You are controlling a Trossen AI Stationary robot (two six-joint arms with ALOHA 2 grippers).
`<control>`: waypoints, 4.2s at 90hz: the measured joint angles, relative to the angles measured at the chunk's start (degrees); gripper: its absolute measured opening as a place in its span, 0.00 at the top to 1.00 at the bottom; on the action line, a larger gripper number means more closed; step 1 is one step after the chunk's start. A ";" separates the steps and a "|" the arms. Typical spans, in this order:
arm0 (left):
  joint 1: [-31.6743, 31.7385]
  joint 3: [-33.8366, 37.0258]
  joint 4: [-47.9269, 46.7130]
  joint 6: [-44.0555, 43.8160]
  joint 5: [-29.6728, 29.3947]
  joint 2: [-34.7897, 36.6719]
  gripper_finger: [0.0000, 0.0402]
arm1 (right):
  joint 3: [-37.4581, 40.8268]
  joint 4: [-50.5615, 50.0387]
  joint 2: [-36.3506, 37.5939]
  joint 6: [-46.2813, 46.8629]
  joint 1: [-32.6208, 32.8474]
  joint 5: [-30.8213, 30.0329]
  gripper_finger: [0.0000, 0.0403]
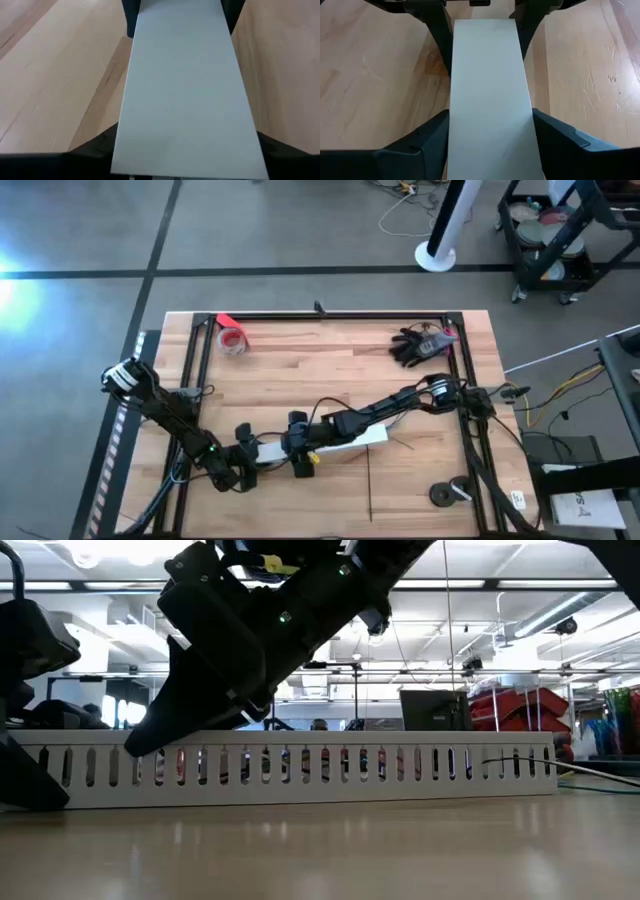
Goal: Ziptie cables
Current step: Close the cable duct, then return to Home position
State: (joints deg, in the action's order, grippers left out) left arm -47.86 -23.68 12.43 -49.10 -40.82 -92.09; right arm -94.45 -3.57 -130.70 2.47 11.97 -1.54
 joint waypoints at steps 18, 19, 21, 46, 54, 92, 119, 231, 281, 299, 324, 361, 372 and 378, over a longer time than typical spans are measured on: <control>0.06 -0.04 0.14 0.00 -0.18 -0.02 0.45 | -0.17 -2.68 0.33 -0.06 0.00 0.04 0.42; 0.06 -0.04 0.16 0.00 -0.19 -0.02 0.44 | -0.17 -2.79 0.36 -0.08 0.00 0.04 0.42; 0.06 -0.04 0.21 0.00 -0.20 -0.02 0.44 | -0.18 -3.00 0.42 -0.12 0.00 0.02 0.42; 0.13 0.09 0.22 -0.15 0.20 -0.02 0.45 | -0.17 -4.18 0.74 -0.84 -0.02 0.04 0.43; 0.13 0.09 0.20 -0.26 0.28 -0.02 0.44 | -0.19 -4.41 0.74 -0.78 -0.02 0.04 0.41; 0.13 0.15 0.09 -0.55 0.61 -0.02 0.43 | 0.05 -3.77 0.85 -0.58 0.00 0.26 0.41; 0.13 0.20 0.50 -0.54 0.74 0.00 0.45 | 0.11 -2.47 0.29 -0.58 0.04 0.28 0.44; 0.13 0.20 0.66 -0.48 -0.55 -0.02 0.41 | 0.11 -4.60 2.26 1.53 0.09 0.52 0.31; 5.19 0.35 10.41 8.61 -18.09 -0.24 0.36 | 0.02 -25.07 20.43 3.99 2.09 1.43 0.22; 10.28 0.33 11.85 11.39 -13.97 0.01 0.32 | 0.00 -35.64 28.60 8.88 4.53 1.35 0.30; 13.88 -3.39 15.15 23.79 -21.47 7.71 0.23 | 1.62 -43.95 41.72 7.87 15.34 -21.01 0.42; 19.49 -14.83 20.25 44.88 -27.69 17.20 0.23 | 12.89 -48.35 50.85 15.32 26.08 -48.14 0.49; 24.88 -20.86 21.07 50.14 -27.71 17.20 0.23 | 15.81 -50.03 50.32 23.51 26.16 -43.84 0.47; 27.15 -24.22 20.28 52.23 -27.78 17.20 0.23 | 17.91 -50.97 49.91 24.17 26.26 -40.28 0.46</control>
State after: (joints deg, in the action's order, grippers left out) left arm -20.71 -47.90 32.71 3.12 -68.60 -74.89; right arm -76.55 -54.54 -80.79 26.64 38.22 -41.82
